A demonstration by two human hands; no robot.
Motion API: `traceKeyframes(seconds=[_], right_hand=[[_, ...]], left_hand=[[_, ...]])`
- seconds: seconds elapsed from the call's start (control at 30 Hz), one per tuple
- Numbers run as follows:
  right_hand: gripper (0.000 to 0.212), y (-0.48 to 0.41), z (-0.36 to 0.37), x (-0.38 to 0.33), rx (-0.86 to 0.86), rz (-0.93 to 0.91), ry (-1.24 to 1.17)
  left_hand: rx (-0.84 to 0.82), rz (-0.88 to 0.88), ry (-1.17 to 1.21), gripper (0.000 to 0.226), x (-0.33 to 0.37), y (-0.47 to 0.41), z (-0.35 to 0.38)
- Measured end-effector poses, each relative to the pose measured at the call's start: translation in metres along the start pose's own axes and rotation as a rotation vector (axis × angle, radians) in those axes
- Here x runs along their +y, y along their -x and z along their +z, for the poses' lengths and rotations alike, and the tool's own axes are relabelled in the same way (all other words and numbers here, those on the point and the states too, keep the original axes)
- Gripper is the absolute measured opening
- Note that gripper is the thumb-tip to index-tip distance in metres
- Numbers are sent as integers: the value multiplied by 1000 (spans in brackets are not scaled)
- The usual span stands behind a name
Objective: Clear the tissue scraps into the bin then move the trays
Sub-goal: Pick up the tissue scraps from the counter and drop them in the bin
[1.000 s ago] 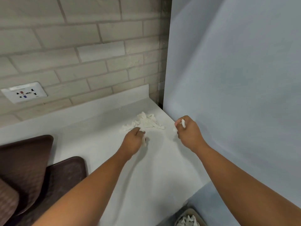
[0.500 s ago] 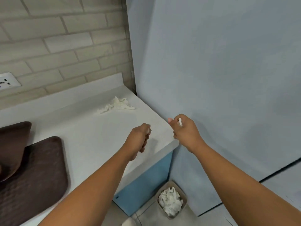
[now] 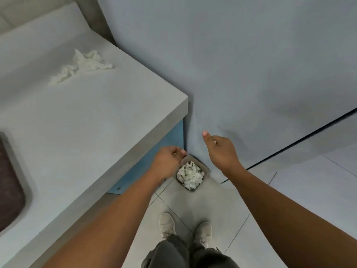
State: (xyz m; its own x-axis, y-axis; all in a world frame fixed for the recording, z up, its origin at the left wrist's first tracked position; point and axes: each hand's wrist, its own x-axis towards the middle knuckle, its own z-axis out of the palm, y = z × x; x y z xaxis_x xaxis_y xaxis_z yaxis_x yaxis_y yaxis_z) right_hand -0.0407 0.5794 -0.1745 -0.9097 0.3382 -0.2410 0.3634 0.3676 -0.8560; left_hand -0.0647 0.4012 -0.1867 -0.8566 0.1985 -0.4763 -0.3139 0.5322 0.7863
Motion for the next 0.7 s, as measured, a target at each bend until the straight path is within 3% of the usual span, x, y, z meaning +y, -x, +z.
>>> traceKeyframes(seconds=[0.1, 0.17, 0.43, 0.7], right_hand=[[64, -5, 18, 33, -16, 95, 89], [62, -9, 31, 55, -54, 140, 176], [47, -31, 102, 178, -186, 271, 321], [46, -61, 155, 286, -237, 295, 339]], left_hand=[[21, -58, -143, 56, -27, -21, 18], [12, -81, -190, 62, -46, -36, 30], [-144, -162, -316, 48, -150, -114, 84], [-154, -146, -483, 51, -258, -202, 142]])
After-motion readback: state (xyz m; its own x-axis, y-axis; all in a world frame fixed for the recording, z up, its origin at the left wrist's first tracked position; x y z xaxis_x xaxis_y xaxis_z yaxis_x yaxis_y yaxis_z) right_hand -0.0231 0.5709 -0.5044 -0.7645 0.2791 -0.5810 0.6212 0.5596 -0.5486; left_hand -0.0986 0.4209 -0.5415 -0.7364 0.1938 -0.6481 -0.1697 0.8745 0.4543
